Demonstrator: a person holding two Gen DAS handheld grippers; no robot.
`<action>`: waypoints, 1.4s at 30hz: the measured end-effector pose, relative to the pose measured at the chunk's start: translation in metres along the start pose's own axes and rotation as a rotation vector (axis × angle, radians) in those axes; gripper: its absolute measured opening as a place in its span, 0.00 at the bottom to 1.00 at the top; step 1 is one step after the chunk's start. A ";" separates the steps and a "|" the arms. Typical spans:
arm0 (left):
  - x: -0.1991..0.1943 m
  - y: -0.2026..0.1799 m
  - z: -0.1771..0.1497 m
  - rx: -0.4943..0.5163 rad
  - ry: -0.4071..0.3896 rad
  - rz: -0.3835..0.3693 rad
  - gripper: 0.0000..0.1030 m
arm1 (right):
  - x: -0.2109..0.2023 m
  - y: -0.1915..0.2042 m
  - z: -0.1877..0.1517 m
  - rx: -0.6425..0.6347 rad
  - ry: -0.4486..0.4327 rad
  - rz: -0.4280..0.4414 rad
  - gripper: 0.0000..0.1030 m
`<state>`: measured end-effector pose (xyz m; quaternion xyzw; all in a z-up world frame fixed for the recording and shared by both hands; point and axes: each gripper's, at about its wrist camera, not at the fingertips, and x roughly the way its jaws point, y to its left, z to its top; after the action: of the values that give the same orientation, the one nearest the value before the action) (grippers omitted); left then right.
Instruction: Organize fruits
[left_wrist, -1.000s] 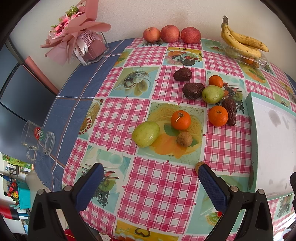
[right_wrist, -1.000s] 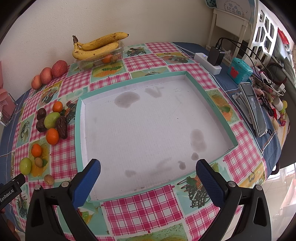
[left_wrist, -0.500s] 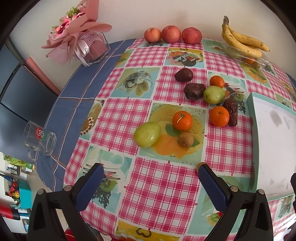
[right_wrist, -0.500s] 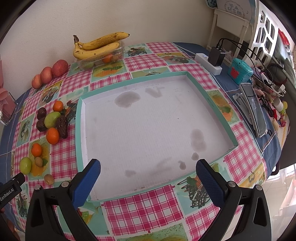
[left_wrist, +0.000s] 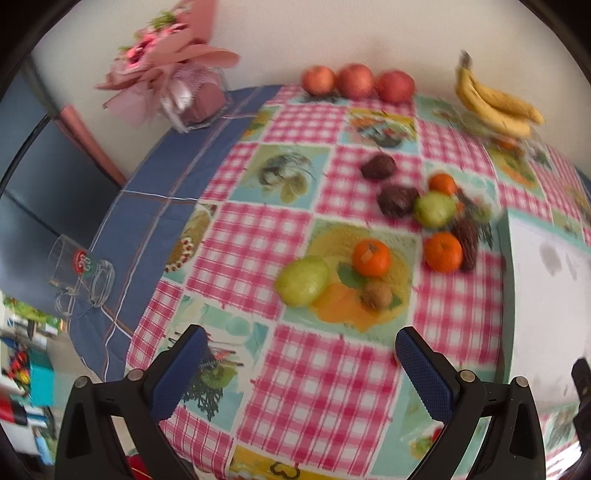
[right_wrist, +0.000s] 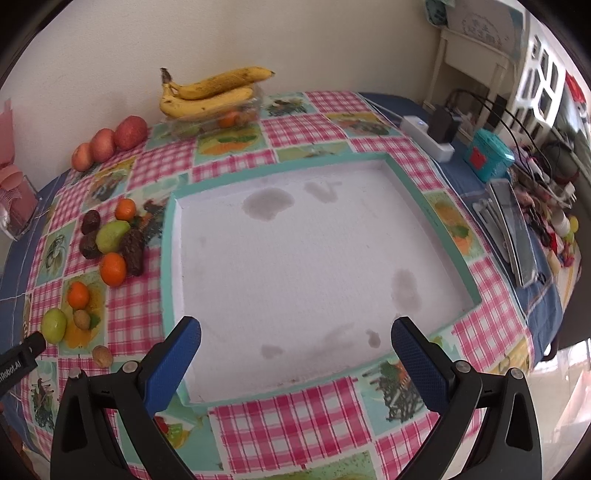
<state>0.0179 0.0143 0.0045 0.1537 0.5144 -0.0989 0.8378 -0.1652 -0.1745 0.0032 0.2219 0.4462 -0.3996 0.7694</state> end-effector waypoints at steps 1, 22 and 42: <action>0.000 0.004 0.003 -0.022 -0.009 0.001 1.00 | -0.002 0.005 0.004 -0.013 -0.019 0.021 1.00; 0.056 0.077 0.024 -0.271 0.003 -0.172 1.00 | 0.009 0.152 0.012 -0.226 0.025 0.360 0.87; 0.098 0.056 0.017 -0.333 0.151 -0.379 0.77 | 0.051 0.173 -0.031 -0.315 0.280 0.361 0.55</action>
<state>0.0940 0.0593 -0.0668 -0.0787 0.6042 -0.1562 0.7774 -0.0256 -0.0737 -0.0593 0.2286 0.5581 -0.1472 0.7840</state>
